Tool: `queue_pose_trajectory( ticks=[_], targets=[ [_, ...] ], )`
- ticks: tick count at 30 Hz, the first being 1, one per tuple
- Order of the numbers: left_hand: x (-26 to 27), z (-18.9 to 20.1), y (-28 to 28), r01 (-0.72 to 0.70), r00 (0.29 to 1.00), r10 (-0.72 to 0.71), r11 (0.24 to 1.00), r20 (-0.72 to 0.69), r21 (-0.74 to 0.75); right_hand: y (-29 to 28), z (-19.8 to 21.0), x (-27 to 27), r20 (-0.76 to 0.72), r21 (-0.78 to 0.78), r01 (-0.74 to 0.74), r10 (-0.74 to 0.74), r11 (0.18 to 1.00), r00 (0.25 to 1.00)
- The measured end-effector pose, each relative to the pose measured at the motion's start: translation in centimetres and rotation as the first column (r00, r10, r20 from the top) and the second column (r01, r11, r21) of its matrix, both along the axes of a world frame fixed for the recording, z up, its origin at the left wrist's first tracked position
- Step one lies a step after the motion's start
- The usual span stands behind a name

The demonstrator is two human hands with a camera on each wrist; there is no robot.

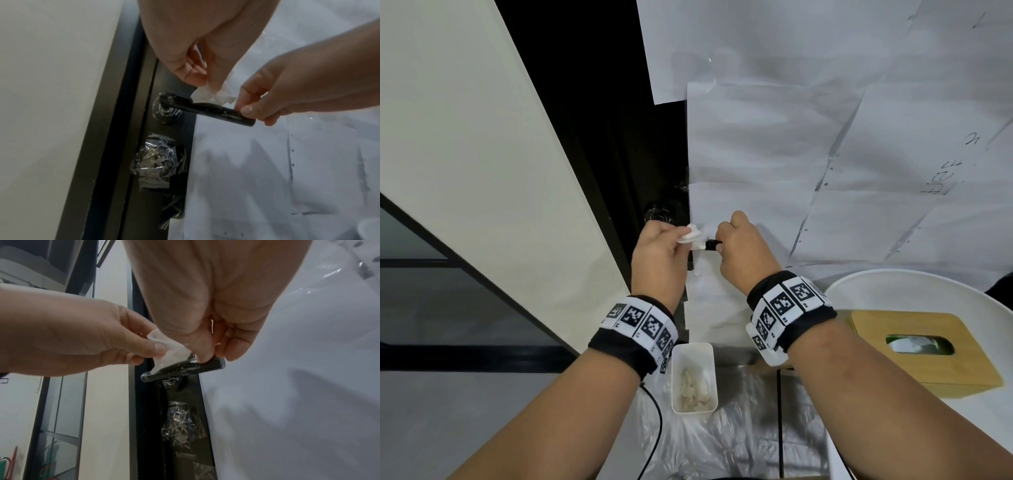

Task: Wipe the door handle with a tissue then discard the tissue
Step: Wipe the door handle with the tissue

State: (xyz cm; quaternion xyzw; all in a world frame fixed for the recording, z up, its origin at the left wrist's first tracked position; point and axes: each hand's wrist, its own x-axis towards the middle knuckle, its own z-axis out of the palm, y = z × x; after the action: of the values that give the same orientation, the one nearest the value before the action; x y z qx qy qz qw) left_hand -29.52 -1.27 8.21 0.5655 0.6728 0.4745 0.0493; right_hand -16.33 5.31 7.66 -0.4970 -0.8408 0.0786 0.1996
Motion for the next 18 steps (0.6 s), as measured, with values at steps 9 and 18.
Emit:
queue_pose_trajectory(
  ticks=[9,18],
  targets=[
    [1.4,0.2,2.0,0.001,0.82,-0.104,0.983,-0.562,-0.181,-0.1,0.2,0.1,-0.036,0.02,-0.023,0.024,1.0,0.999],
    [0.1,0.7,1.5,-0.082,0.692,-0.078,0.979,-0.717,-0.186,0.0,0.1,0.1,0.002,0.004,-0.024,0.024,1.0,1.0]
  ],
)
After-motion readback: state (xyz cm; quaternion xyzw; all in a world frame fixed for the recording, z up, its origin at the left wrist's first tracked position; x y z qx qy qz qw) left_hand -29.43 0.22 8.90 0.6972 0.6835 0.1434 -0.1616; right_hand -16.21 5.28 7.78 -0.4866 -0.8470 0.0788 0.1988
